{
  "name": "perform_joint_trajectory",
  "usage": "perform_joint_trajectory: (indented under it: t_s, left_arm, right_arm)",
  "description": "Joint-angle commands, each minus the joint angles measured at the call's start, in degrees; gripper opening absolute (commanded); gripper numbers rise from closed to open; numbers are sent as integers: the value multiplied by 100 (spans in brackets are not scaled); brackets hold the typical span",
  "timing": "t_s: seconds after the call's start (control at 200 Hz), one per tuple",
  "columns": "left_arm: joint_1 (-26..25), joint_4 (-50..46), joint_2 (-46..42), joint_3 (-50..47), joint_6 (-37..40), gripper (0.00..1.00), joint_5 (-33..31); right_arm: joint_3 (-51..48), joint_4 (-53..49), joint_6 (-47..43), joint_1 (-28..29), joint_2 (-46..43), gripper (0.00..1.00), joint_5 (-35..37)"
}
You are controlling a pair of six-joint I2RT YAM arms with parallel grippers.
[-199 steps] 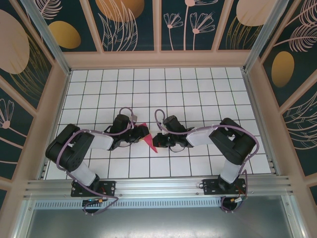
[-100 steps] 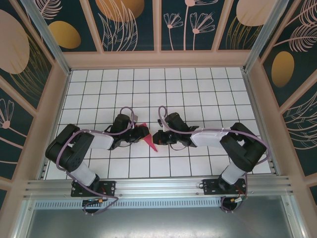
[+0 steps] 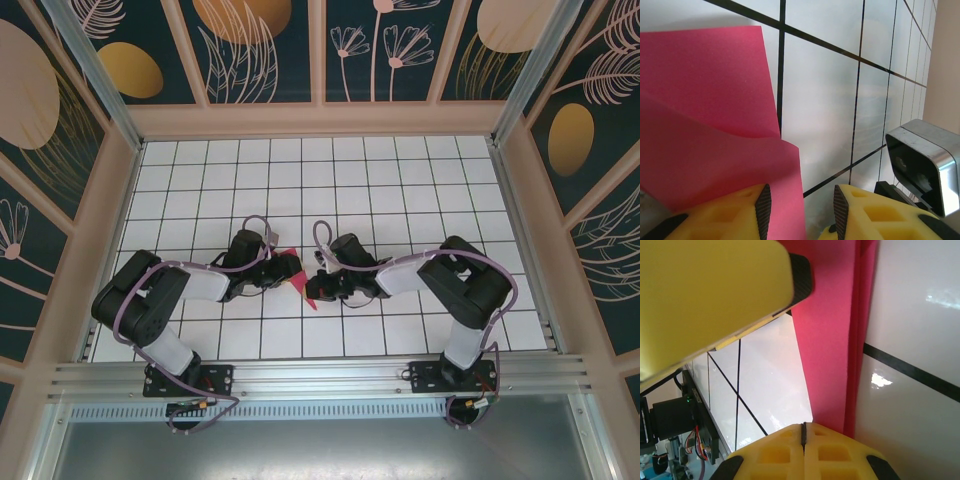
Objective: Fold a paper plane with a square sheet of paper (pick it up from the middle)
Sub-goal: Fold the wing for the fifth time at the center of the table.
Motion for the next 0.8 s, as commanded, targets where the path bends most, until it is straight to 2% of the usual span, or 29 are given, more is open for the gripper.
perform_joint_trajectory:
  t_s: [0.0,0.34,0.64,0.796]
  left_arm:
    - [25,-574,7,36,221,41,-353]
    - [25,-669,-97,25,206,41,-504]
    - [25,-844,-379,203,182,42,-482]
    - [25,-930,-737,373,113,46,-308]
  right_arm:
    - [-134,170,74,-31,89,2,-134]
    - [-296,272,168,-16,287,2,-340]
    - [-536,137,517,23,810,0,26]
    - [-452,-43,612,4,906,0,83]
